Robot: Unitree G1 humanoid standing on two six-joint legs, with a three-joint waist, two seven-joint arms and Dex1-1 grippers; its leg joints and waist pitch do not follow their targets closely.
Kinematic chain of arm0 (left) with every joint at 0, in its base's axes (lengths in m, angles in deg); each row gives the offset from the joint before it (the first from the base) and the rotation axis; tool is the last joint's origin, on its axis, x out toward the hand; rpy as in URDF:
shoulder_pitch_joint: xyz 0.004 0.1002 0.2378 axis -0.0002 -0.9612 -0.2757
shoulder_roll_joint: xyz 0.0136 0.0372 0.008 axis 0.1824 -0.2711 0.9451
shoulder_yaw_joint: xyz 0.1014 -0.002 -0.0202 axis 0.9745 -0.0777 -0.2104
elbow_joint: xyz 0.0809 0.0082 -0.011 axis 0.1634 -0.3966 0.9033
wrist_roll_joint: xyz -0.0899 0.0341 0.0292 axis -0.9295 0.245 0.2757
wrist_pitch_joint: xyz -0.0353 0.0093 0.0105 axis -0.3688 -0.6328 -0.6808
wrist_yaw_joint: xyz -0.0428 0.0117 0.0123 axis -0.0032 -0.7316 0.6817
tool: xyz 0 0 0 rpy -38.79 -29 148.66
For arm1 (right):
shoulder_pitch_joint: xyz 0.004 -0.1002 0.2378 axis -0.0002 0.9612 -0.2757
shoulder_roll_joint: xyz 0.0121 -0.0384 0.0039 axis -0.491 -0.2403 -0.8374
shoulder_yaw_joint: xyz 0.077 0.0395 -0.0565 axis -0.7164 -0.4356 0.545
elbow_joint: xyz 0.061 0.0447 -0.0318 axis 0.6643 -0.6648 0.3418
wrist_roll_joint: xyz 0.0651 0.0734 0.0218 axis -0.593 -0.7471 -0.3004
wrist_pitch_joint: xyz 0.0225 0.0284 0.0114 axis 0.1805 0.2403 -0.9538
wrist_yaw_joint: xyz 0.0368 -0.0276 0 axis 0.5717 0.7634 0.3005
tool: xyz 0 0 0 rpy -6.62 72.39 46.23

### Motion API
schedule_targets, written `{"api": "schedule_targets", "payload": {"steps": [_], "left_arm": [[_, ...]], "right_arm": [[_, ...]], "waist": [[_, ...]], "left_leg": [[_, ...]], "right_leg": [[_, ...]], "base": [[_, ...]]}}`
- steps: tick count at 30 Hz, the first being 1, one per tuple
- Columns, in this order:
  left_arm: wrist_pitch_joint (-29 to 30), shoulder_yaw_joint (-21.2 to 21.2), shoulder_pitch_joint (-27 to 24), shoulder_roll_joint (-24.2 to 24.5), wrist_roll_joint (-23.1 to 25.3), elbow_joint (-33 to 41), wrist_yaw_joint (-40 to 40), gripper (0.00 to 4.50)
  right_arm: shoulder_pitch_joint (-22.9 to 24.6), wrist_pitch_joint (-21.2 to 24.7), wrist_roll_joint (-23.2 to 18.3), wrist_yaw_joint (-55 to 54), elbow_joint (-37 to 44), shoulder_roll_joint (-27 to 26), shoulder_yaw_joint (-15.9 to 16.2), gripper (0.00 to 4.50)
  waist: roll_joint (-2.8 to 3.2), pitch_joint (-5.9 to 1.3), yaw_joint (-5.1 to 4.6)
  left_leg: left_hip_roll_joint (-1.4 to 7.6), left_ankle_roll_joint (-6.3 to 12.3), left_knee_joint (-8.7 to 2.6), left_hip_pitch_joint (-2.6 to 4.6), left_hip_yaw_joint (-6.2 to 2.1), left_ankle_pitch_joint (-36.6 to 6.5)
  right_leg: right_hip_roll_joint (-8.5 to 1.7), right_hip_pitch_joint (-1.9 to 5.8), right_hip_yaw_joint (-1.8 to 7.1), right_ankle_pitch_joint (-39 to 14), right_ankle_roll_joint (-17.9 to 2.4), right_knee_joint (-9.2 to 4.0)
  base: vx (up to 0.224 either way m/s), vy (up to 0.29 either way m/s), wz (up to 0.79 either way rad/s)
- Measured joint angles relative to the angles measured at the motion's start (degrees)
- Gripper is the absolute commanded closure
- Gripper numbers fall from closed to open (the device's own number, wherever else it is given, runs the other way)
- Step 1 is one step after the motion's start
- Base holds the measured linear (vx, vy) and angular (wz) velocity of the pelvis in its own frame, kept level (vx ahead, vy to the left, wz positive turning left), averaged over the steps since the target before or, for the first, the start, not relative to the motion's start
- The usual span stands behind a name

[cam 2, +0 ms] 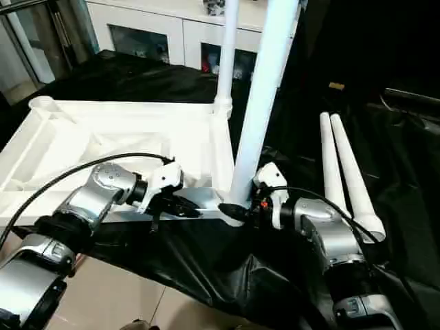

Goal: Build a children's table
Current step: Rotate leg to tighten, then rotate table base

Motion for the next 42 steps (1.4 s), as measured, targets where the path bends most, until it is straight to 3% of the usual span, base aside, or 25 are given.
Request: {"api": "schedule_targets", "payload": {"steps": [6, 8, 11, 12, 13, 14, 18, 19, 24, 29, 30, 33, 36, 39, 42], "left_arm": [[0.8, -1.1, 3.0, -3.2, 1.5, -5.4, 9.8, 4.50], [2.8, -1.8, 6.4, -7.1, 2.4, -10.4, 18.5, 4.50], [4.3, -2.3, 8.3, -11.0, 2.6, -13.4, 25.2, 4.50], [4.4, -2.3, 8.6, -11.5, 2.6, -13.8, 26.1, 4.50], [4.3, -2.3, 9.0, -11.9, 2.6, -14.4, 26.8, 4.50], [4.1, -2.3, 9.1, -11.9, 2.6, -14.4, 27.0, 4.50], [3.4, -2.3, 9.3, -12.2, 2.9, -14.5, 28.0, 4.50], [2.9, -2.3, 9.3, -12.2, 3.0, -14.6, 28.0, 4.50], [-0.7, -2.4, 9.9, -12.7, 3.2, -17.2, 28.8, 4.50], [-3.4, -2.9, 10.2, -14.2, 3.2, -18.3, 31.0, 4.50], [-3.6, -3.0, 10.3, -14.3, 3.2, -18.4, 31.6, 4.22], [-5.2, -4.5, 10.5, -14.8, 2.7, -19.4, 33.8, 4.22], [-7.0, -5.7, 12.3, -15.2, 1.8, -19.1, 34.3, 3.83], [-8.1, -5.7, 12.4, -14.9, 1.9, -18.6, 36.3, 3.70], [-7.4, -5.9, 11.6, -11.3, 2.6, -16.8, 40.5, 3.70]], "right_arm": [[-3.1, -1.5, 2.4, -13.2, -5.5, -4.5, -2.7, 1.80], [-6.9, -2.1, 3.3, -23.8, -11.0, -7.9, -5.8, 1.80], [-9.0, -2.4, 3.5, -32.9, -14.3, -10.1, -8.5, 1.80], [-9.2, -2.6, 3.4, -33.9, -14.5, -10.3, -9.0, 1.45], [-9.3, -3.1, 3.1, -34.8, -14.9, -11.0, -9.9, 1.45], [-9.3, -3.3, 3.0, -35.3, -14.9, -11.3, -10.2, 1.10], [-9.3, -3.5, 2.5, -35.0, -14.6, -11.7, -10.4, 0.97], [-9.1, -3.5, 2.5, -34.0, -14.3, -11.4, -10.4, 0.70], [-7.6, -5.6, 2.5, -32.4, -13.8, -10.4, -10.5, 0.70], [-2.5, -4.7, -1.7, -29.6, -7.0, -8.0, -13.5, 0.70], [-1.9, -4.4, -2.1, -28.9, -5.9, -7.4, -14.0, 0.63], [0.1, -3.9, -3.4, -26.7, -2.4, -5.6, -15.0, 0.63], [2.3, -2.9, -4.3, -24.9, 1.1, -4.6, -15.3, 0.61], [4.2, -1.0, -4.8, -22.7, 4.2, -4.2, -14.3, 0.61], [5.7, 1.7, -4.4, -20.5, 7.0, -4.2, -9.8, 0.61]], "waist": [[-0.03, 0.01, -0.74], [-0.04, 0.02, -1.12], [-0.03, 0.03, -1.23], [-0.02, 0.02, -1.18], [0.01, 0.00, -1.13], [0.01, 0.00, -1.10], [0.01, 0.00, -1.08], [0.01, 0.00, -1.09], [-0.01, 0.02, -1.01], [-0.11, 0.09, -0.34], [-0.12, 0.10, -0.41], [-0.19, 0.15, -0.46], [-0.18, 0.14, -0.59], [-0.16, 0.14, -1.11], [-0.24, 0.18, -1.79]], "left_leg": [[-0.01, -0.02, 0.11, 0.06, -0.01, 0.0], [-0.04, -0.02, 0.20, 0.00, 0.00, 0.0], [-0.15, 0.03, 0.20, -0.03, 0.00, 0.0], [-0.15, 0.05, 0.20, -0.04, 0.00, 0.1], [-0.15, 0.06, 0.17, -0.04, 0.00, 0.0], [-0.15, 0.06, 0.09, -0.06, -0.01, 0.0], [-0.10, 0.14, -0.11, -0.12, -0.01, 0.1], [-0.10, 0.16, -0.11, -0.13, -0.01, 0.1], [-0.11, 0.10, -0.09, -0.12, 0.00, 0.1], [-0.15, 0.26, -0.07, -0.34, 0.06, 0.1], [-0.15, 0.47, -0.05, -0.36, 0.08, 0.2], [-0.12, 0.53, -0.05, -0.39, 0.08, 0.2], [-0.10, 0.52, -0.05, -0.35, 0.07, 0.2], [-0.08, 0.50, -0.05, -0.27, 0.07, 0.2], [-0.02, 0.37, -0.05, -0.21, -0.02, 0.1]], "right_leg": [[0.00, 0.06, 0.02, -0.2, 0.3, 0.00], [-0.03, 0.05, 0.05, -0.2, 0.3, -0.03], [-0.12, 0.05, 0.10, -0.2, 0.3, -0.08], [-0.12, 0.06, 0.10, -0.1, 0.3, -0.07], [-0.11, 0.05, 0.10, 0.1, 0.0, -0.04], [-0.10, 0.02, 0.09, 0.1, 0.0, -0.04], [-0.05, -0.11, 0.04, 0.1, 0.1, -0.05], [-0.05, -0.13, 0.03, 0.1, 0.1, -0.05], [-0.06, -0.12, 0.04, 0.1, 0.1, -0.05], [-0.13, -0.20, 0.08, 0.1, 0.1, -0.11], [-0.14, -0.24, 0.09, 0.1, 0.1, -0.11], [-0.12, -0.27, 0.04, 0.0, 0.1, -0.11], [-0.10, -0.26, 0.03, 0.0, 0.1, -0.11], [-0.08, -0.22, 0.02, 0.0, 0.1, -0.08], [-0.01, -0.22, -0.04, 0.0, 0.2, -0.03]], "base": [[0.000, 0.000, 0.00], [0.000, 0.000, 0.00], [0.000, 0.000, 0.00], [0.000, 0.000, 0.00], [0.000, 0.000, 0.00], [0.000, 0.000, 0.00], [0.000, 0.000, 0.00], [0.000, 0.000, 0.00], [0.000, 0.000, 0.00], [0.000, 0.000, 0.00], [0.000, 0.000, 0.00], [0.000, 0.000, 0.00], [0.000, 0.000, 0.00], [0.000, 0.000, 0.00], [0.000, 0.000, 0.00]]}}
